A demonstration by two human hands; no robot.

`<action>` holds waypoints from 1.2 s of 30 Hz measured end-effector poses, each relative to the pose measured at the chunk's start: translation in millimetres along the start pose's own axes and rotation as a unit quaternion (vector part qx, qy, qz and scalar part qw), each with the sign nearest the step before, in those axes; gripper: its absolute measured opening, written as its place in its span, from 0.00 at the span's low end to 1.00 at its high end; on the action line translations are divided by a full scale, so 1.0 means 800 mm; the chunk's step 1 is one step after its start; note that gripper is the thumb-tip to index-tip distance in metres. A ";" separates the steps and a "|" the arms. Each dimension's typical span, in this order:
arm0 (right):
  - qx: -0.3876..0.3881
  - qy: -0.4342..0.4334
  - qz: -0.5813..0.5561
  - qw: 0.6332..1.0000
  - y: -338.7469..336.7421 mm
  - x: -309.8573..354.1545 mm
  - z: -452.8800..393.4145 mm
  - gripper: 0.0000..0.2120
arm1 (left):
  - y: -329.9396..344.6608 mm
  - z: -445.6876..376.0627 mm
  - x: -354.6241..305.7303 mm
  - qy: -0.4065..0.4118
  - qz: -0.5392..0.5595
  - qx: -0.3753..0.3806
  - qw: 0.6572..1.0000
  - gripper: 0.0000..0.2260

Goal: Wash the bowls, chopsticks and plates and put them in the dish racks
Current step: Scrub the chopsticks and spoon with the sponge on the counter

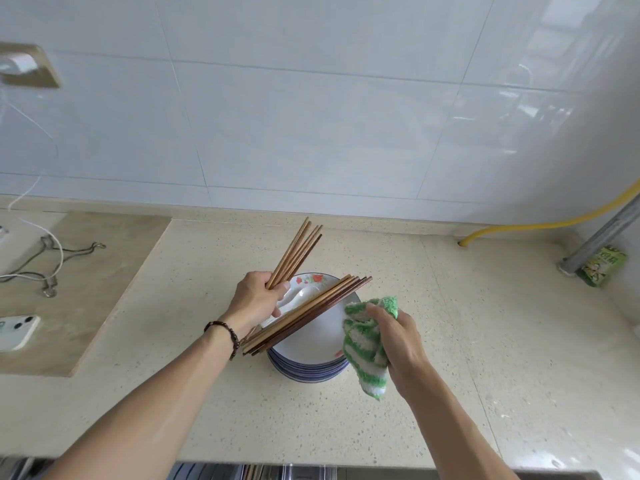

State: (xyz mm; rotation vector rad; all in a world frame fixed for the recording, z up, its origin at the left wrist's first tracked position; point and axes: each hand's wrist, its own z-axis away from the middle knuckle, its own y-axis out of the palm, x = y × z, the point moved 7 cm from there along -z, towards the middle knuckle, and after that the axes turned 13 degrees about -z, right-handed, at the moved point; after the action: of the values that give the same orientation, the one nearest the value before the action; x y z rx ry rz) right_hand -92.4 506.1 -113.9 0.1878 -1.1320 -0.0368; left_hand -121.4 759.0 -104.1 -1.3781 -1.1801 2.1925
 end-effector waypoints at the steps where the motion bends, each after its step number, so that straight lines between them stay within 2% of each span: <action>1: 0.002 -0.001 0.005 1.000 0.002 0.000 0.000 0.11 | -0.003 -0.001 0.002 -0.001 -0.005 -0.010 1.000 0.10; 4: 0.015 -0.013 0.013 1.000 0.015 -0.001 0.001 0.11 | -0.009 0.001 0.011 -0.019 0.051 -0.020 0.998 0.08; 7: 0.036 -0.020 -0.009 0.999 0.032 0.005 0.004 0.13 | 0.004 0.016 0.006 -0.018 0.176 0.078 0.981 0.08; 9: 0.067 -0.019 -0.083 0.994 0.048 0.015 0.006 0.15 | 0.012 0.031 -0.003 -0.011 0.234 0.144 0.961 0.09; 12: 0.134 0.016 -0.228 0.964 0.077 0.034 0.012 0.22 | 0.026 0.058 -0.023 -0.005 0.279 0.217 0.936 0.10; 15: 0.206 0.043 -0.264 0.941 0.107 0.048 0.024 0.21 | 0.033 0.081 -0.046 0.009 0.277 0.250 0.928 0.12; 18: 0.190 0.013 -0.201 0.961 0.111 0.050 0.022 0.12 | 0.025 0.089 -0.060 0.024 0.283 0.273 0.919 0.13; 21: 0.141 -0.029 -0.168 0.975 0.107 0.053 0.020 0.14 | 0.025 0.102 -0.076 0.039 0.297 0.332 0.894 0.14; 24: 0.117 -0.010 -0.200 0.973 0.108 0.051 0.018 0.12 | 0.029 0.108 -0.088 0.023 0.314 0.365 0.876 0.13; 27: 0.069 0.008 -0.243 0.967 0.094 0.059 0.000 0.13 | 0.028 0.094 -0.075 0.018 0.257 0.313 0.914 0.12; 28: 0.040 0.014 -0.265 0.963 0.086 0.062 -0.011 0.12 | 0.023 0.088 -0.071 0.026 0.222 0.266 0.938 0.12; 30: -0.014 0.022 -0.308 0.951 0.073 0.065 -0.032 0.12 | 0.015 0.080 -0.073 0.065 0.153 0.125 0.978 0.10; 32: -0.035 0.025 -0.338 0.940 0.075 0.062 -0.043 0.12 | 0.008 0.080 -0.084 0.091 0.112 -0.018 0.989 0.12; 33: -0.030 0.027 -0.339 0.940 0.079 0.058 -0.045 0.12 | 0.007 0.080 -0.091 0.097 0.095 -0.066 0.989 0.15; 34: -0.022 0.032 -0.332 0.943 0.082 0.054 -0.045 0.11 | 0.010 0.078 -0.097 0.100 0.079 -0.090 0.988 0.18; 36: -0.014 0.039 -0.312 0.949 0.078 0.055 -0.050 0.07 | 0.012 0.078 -0.108 0.112 0.042 -0.091 0.989 0.21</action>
State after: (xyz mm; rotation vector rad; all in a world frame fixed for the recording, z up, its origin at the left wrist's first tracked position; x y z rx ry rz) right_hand -41.9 567.1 -80.4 0.5135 -0.9547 -0.6027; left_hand -130.1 669.5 -46.2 -1.7265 -1.2823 1.9594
